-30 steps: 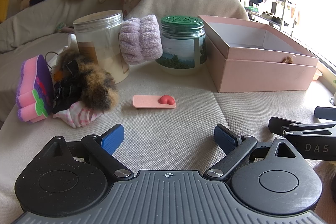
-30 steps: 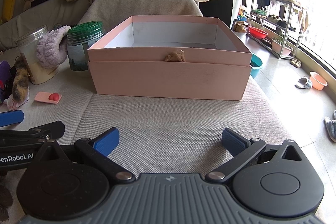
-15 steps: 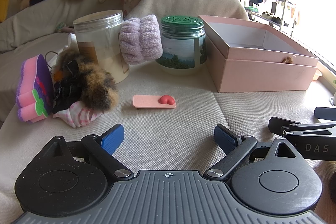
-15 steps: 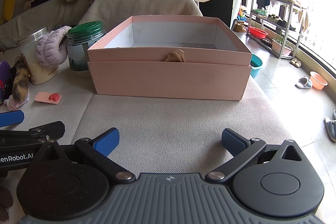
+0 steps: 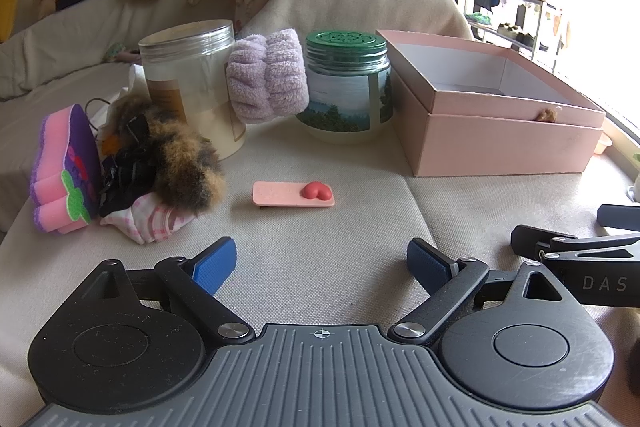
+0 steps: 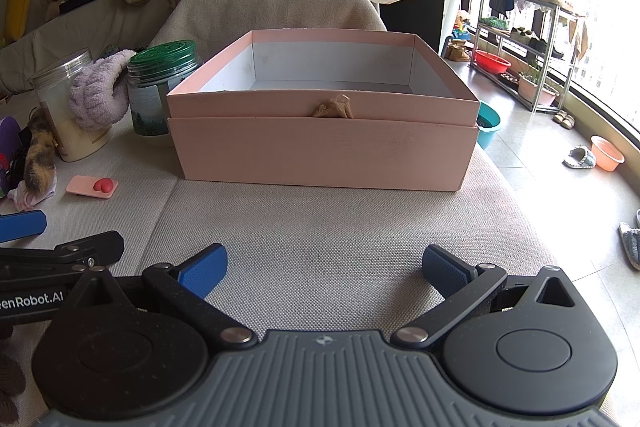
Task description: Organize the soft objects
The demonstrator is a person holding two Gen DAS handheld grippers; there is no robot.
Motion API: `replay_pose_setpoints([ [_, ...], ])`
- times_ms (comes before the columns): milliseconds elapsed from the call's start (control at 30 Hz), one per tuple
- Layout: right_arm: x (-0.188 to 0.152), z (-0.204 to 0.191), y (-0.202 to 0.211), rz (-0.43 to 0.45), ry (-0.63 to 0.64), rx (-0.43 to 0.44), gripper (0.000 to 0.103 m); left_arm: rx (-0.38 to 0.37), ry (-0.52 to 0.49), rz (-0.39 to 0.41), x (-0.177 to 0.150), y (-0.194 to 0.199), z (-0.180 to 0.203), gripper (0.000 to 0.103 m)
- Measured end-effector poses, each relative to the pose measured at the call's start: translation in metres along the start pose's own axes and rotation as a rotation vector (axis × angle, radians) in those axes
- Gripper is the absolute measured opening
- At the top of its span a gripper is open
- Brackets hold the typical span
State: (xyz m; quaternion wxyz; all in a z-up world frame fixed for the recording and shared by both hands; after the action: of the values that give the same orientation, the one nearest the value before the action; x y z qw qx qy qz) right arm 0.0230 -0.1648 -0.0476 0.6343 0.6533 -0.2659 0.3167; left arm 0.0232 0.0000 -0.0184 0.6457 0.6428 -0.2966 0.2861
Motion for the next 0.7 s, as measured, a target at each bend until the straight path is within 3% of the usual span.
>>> replay_pose_setpoints([
  [233,0.013,0.002,-0.001,-0.120,0.039,0.033,0.103,-0.165,0.060,0.014,0.005,0.014,-0.012,0.093],
  [367,0.014,0.001,0.000,-0.143,0.020,0.019,0.103,-0.207,0.079,0.087,0.016,0.040,-0.030,0.093],
  [467,0.013,0.000,0.002,-0.146,0.019,0.014,0.103,-0.159,0.085,0.190,0.028,0.063,-0.058,0.093],
  [600,0.015,-0.002,0.005,-0.132,0.064,0.037,0.098,-0.015,0.148,0.285,0.042,0.071,-0.115,0.093],
  [633,0.017,-0.006,0.008,-0.111,0.085,0.041,0.093,0.024,0.176,0.279,0.044,0.066,-0.128,0.093],
  [700,0.022,-0.013,0.019,-0.038,0.106,0.043,0.093,0.076,0.235,0.233,0.048,0.054,-0.153,0.092],
])
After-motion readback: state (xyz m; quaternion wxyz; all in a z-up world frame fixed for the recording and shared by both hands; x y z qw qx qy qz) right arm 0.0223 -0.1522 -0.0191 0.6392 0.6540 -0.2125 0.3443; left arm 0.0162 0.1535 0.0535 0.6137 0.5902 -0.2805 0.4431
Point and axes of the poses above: each gripper's, at about its wrist camera, not at the fingertips, and y roughly against the way its jaws point, z to its right, x to its top, the point moved 3 cm from there along -y, roughly the way its jaws point, and after that the axes turned 3 degrees about -z, right-handed, at the moved point
